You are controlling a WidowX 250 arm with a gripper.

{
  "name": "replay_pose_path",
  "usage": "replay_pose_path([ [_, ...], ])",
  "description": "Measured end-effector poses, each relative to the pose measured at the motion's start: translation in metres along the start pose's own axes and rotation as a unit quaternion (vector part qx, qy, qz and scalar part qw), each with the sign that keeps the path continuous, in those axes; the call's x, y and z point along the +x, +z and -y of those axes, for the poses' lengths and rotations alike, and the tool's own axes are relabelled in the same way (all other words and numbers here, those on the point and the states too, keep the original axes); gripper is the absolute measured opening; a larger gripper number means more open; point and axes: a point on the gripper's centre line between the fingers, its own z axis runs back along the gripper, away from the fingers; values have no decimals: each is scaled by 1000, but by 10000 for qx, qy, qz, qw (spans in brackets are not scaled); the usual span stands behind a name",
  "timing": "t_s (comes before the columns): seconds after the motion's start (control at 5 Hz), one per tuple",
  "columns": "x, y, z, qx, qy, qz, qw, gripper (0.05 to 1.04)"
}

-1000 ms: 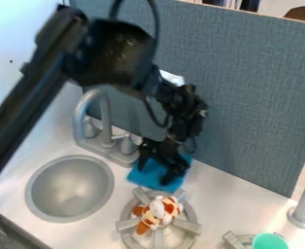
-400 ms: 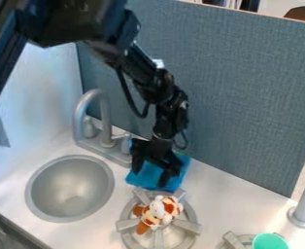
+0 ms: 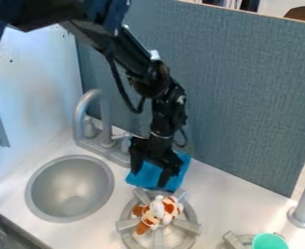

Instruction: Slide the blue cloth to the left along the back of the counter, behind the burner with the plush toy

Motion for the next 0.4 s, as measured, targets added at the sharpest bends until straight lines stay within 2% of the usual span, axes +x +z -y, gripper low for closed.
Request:
replay_pose_path([
  [0.2,-10,13,6,-255,-294,116,9992,1000],
  [0.4,-12,18,8,-336,-415,112,9985,1000],
])
